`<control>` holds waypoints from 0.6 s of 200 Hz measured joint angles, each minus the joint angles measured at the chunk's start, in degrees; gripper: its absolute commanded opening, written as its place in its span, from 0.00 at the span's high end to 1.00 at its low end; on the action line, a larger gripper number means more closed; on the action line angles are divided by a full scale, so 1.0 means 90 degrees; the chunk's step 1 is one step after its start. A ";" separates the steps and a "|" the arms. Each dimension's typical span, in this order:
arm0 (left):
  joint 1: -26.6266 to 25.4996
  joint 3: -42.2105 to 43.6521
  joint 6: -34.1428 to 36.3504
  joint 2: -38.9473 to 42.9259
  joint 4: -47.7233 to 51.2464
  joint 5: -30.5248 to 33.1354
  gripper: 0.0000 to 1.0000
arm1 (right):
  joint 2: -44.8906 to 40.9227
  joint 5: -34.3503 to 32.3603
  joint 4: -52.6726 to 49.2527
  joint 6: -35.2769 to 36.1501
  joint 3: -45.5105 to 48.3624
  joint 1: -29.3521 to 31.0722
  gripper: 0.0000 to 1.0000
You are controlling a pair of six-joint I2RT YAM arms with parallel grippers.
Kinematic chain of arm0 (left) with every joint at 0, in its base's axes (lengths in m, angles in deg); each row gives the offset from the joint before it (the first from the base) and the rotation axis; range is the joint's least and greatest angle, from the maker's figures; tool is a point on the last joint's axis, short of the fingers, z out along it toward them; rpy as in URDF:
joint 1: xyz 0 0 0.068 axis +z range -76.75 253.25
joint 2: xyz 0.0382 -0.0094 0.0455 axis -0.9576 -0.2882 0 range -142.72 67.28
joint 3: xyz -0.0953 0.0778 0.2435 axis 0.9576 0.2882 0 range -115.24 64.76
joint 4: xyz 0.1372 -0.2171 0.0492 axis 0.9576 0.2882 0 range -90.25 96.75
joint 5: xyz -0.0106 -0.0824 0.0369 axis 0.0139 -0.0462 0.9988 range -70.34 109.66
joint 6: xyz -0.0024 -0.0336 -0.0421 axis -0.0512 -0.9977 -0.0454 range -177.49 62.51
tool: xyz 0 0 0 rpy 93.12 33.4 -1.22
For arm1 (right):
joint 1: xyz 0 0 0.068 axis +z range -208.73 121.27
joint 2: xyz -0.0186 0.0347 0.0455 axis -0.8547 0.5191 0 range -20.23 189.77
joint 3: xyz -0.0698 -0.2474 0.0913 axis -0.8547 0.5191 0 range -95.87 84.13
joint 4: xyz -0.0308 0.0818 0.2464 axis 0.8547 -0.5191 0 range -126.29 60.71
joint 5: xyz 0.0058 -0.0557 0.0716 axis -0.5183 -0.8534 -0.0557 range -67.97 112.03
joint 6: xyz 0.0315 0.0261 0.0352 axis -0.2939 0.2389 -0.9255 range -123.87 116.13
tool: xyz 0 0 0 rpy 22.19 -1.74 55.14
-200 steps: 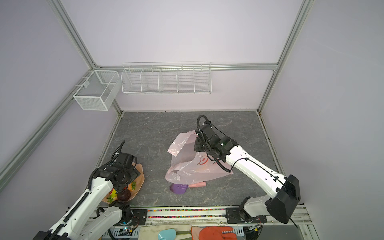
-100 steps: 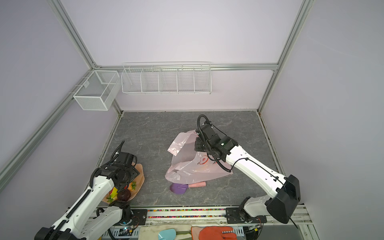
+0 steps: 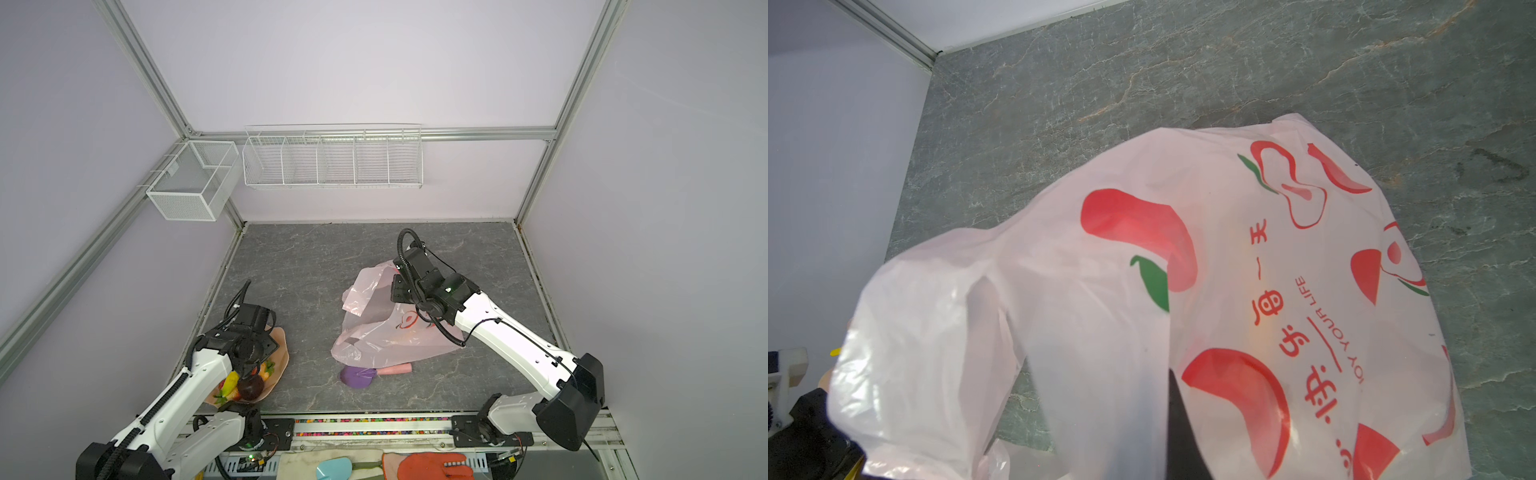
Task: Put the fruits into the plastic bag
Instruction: 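Lower the left gripper onto the yellow lemon and close on it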
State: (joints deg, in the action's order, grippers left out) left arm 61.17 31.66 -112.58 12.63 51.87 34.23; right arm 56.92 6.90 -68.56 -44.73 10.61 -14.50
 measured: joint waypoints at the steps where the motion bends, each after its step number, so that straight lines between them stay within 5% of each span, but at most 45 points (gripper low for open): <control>1: 0.0005 0.0000 0.0007 0.0000 -0.0002 0.0000 0.33 | 0.0000 0.0000 0.0000 0.0000 0.0000 0.0000 0.94; 120: 0.0022 0.0085 0.0029 0.0046 -0.0078 -0.0007 0.58 | 0.0000 0.0000 -0.0036 0.0049 0.0000 -0.0002 0.94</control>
State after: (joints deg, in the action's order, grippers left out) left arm 61.37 32.42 -112.32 13.04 51.17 34.17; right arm 56.92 6.90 -68.89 -44.30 10.61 -14.52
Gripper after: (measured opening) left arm 0.448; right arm 0.063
